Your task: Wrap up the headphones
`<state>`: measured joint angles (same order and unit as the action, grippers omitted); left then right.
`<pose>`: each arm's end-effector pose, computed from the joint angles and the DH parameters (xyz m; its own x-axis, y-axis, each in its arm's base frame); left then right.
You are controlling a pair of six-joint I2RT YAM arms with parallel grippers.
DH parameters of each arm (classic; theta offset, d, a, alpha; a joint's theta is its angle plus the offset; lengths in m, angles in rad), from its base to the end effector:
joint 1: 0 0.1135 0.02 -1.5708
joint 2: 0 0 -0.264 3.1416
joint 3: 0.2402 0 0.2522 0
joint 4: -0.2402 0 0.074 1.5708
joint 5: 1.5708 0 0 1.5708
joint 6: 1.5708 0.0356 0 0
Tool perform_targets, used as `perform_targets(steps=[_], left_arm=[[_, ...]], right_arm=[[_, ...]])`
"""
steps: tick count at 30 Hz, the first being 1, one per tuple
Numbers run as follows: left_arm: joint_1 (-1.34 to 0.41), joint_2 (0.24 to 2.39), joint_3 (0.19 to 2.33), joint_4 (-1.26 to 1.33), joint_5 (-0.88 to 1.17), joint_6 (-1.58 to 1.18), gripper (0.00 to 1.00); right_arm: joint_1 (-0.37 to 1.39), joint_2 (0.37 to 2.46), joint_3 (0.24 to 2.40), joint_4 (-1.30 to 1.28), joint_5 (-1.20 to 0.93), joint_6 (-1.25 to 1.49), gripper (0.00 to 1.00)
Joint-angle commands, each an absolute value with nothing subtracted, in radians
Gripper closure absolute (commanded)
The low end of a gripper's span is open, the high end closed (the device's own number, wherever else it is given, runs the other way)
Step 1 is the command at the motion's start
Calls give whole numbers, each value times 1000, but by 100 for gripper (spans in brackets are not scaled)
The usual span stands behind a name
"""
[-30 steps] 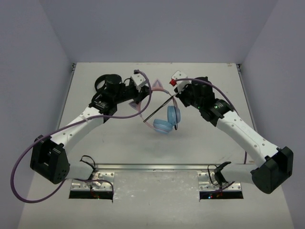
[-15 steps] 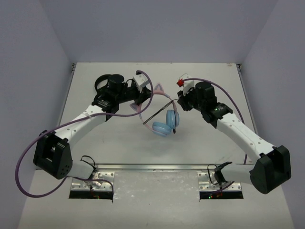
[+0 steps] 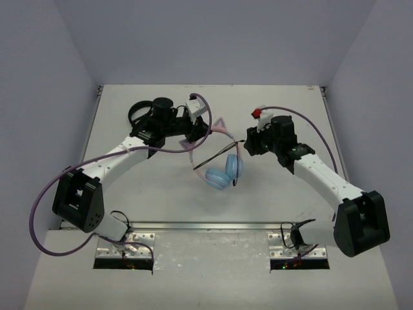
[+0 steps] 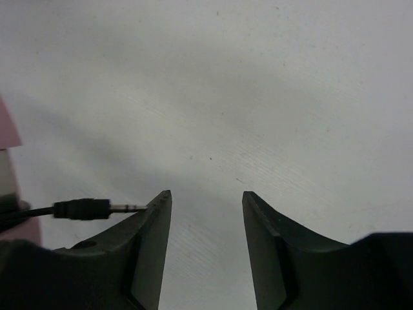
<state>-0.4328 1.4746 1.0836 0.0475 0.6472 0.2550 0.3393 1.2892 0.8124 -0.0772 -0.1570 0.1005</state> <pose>0.3000 -0.1623 0.3039 -0.0814 0.2593 -0.9624 0.8996 0.4347 0.0410 0.2666 0.1000 0.2506 -0.5392 -0.0852 -0.8379 -0.4020 0.9002 0.1672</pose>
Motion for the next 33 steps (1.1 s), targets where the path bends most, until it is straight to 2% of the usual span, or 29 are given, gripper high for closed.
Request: perform_targets(steps=[1,5,10,12,13,15,16,18,21,26,28,29,33], left_arm=[[-425,1456,1169,103,730,203,100],[-425,1477,1178,97,718,198,100],[-423,1502,1198,77,730,193,100],[-425,1502,1203,68,742,195,100],[-423,1502,1204,64,749,198,100],[-423,1503,1207,58,753,196,100],[-423,1506,1209,57,756,196,100],[-423,1509,1215,52,759,193,100],[-423,1525,1226,37,767,201,100],[-425,1549,1230,14,802,225,100],[-426,1560,1233,9,839,245,99],[-429,1577,1236,2,842,261,100],[-451,1655,1293,-89,851,320,99]], right_arm=[[304,1287,799,-74,-187,164,50],[296,1259,801,-94,-288,192,45],[278,1259,841,-178,-275,224,41],[249,1273,868,-262,-233,262,36],[235,1287,876,-314,-218,279,26],[180,1292,871,-351,-171,337,26],[157,1290,858,-380,-144,360,15],[83,1284,839,-399,-120,420,11],[11,1252,819,-429,-121,468,10],[3,1151,859,-509,-104,506,8],[3,1111,874,-531,-146,508,7],[3,1064,876,-534,-169,505,1],[5,948,891,-575,-279,488,1]])
